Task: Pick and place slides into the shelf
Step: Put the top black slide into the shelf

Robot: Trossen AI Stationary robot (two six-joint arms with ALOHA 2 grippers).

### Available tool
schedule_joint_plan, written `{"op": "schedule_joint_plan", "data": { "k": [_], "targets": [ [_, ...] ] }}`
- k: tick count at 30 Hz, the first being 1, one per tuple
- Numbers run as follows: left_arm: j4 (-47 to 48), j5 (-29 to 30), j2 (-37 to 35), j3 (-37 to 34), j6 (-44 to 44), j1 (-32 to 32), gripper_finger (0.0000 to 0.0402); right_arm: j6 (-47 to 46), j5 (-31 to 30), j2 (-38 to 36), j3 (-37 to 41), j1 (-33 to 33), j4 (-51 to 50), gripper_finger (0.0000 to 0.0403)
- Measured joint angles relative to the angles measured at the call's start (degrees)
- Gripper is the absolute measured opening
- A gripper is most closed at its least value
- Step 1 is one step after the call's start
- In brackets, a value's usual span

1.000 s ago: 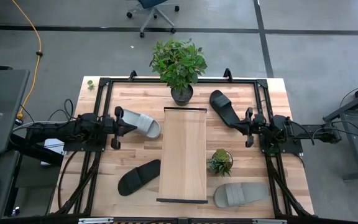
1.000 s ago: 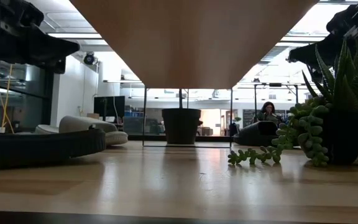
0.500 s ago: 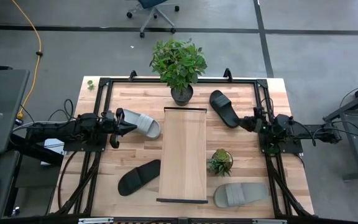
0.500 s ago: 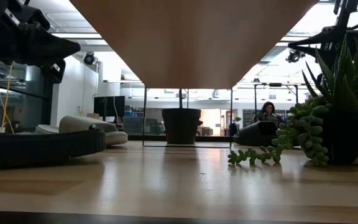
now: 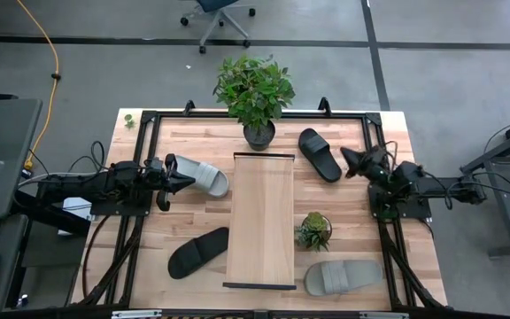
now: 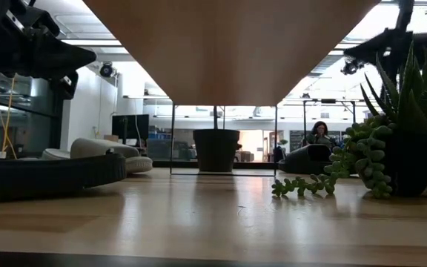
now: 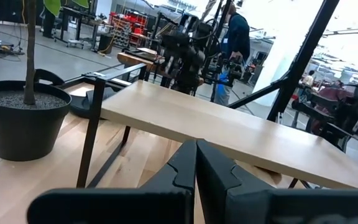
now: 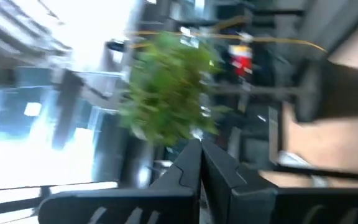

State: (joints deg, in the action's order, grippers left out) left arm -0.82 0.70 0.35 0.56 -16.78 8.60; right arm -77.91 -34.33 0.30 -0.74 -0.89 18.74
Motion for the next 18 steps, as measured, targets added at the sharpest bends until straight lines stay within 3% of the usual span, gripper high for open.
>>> {"op": "schedule_joint_plan", "data": {
  "k": [5,9,13,18],
  "targets": [
    [-0.19,1.17,0.0,0.0,-0.01,0.0,0.0001,14.32,-3.07,0.0,-0.18,0.0,16.49,0.0],
    [-0.6,2.59,0.01,0.0,0.0,0.02,0.0001,25.94,-1.69,0.08,-4.99,0.02,18.04,0.0],
    [-0.61,2.5,-0.01,0.0,-0.06,0.0,0.0001,30.49,2.23,1.96,-13.82,0.01,5.55,0.0],
    [-0.59,2.55,0.0,0.0,-0.19,0.01,0.0001,29.95,2.77,8.42,-27.12,0.02,-19.96,0.0]
  ]
}}
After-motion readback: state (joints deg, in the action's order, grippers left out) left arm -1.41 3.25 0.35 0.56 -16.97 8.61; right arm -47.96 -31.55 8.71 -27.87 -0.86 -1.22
